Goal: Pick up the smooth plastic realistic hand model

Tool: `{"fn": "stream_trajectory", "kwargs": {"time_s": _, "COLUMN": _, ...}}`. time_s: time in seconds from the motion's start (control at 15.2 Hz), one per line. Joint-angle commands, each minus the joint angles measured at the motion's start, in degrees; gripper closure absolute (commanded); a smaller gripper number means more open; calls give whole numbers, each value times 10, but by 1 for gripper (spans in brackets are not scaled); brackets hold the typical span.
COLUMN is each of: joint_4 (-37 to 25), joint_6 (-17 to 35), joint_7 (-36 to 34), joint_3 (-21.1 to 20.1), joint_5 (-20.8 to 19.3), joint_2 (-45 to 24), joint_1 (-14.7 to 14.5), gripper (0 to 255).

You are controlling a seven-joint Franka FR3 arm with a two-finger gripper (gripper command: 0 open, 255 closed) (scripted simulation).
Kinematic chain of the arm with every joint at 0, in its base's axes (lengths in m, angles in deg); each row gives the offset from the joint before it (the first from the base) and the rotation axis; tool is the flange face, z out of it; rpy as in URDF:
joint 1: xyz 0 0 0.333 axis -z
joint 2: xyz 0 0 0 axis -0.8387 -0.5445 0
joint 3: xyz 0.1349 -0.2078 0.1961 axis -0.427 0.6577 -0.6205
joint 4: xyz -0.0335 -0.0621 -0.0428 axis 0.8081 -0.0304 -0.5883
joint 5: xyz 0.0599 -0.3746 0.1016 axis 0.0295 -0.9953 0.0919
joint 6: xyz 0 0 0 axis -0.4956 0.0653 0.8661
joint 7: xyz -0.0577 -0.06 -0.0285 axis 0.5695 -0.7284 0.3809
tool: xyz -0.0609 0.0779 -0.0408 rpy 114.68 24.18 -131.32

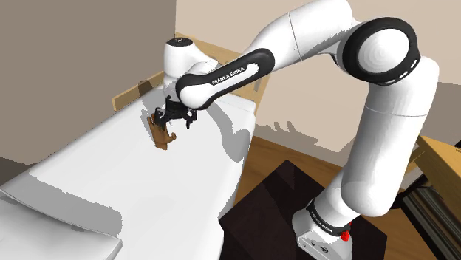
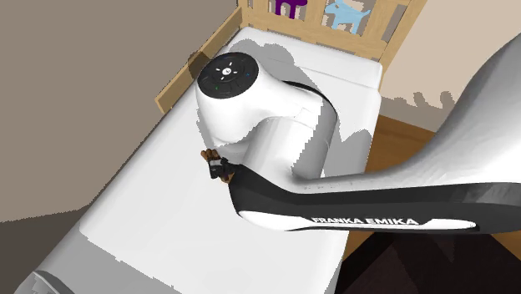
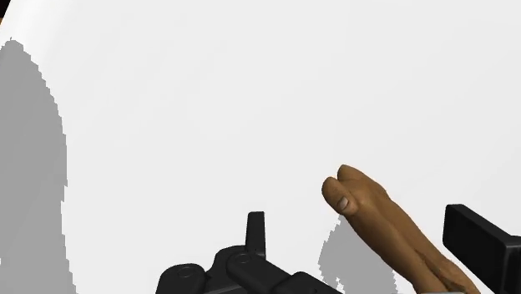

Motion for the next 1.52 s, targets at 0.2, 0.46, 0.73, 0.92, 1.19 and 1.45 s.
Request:
{"fn": "stream_trajectory", "kwargs": {"time_s": 0.2, "joint_4": -10, "joint_6": 21, "joint_7": -18, "joint_3": 10, "joint_5": -20, "joint_2": -34, "joint_1": -10, "gripper": 0}}
{"fn": "stream_trajectory", "kwargs": {"time_s": 0.46, "joint_4": -7, "joint_6": 40, "joint_7": -27, "joint_3": 16, "joint_5": -31, "joint_2": -52, "joint_1": -14, "gripper": 0}}
{"fn": "stream_trajectory", "kwargs": {"time_s": 0.73, "joint_4": -7, "joint_6": 41, "joint_7": -27, "joint_3": 17, "joint_5": -31, "joint_2": -52, "joint_1": -14, "gripper": 255}}
{"fn": "stream_trajectory", "kwargs": {"time_s": 0.92, "joint_4": -7, "joint_6": 41, "joint_7": -27, "joint_3": 17, "joint_5": -31, "joint_2": -52, "joint_1": -14, "gripper": 255}}
{"fn": "stream_trajectory", "kwargs": {"time_s": 1.19, "joint_4": -7, "joint_6": 40, "joint_7": -27, "joint_3": 16, "joint_5": -31, "joint_2": -52, "joint_1": -14, "gripper": 255}}
{"fn": "stream_trajectory", "kwargs": {"time_s": 1.45, "joint_4": -11, "joint_6": 18, "joint_7": -17, "joint_3": 9, "joint_5": -19, "joint_2": -32, "joint_1": -9, "gripper": 255}}
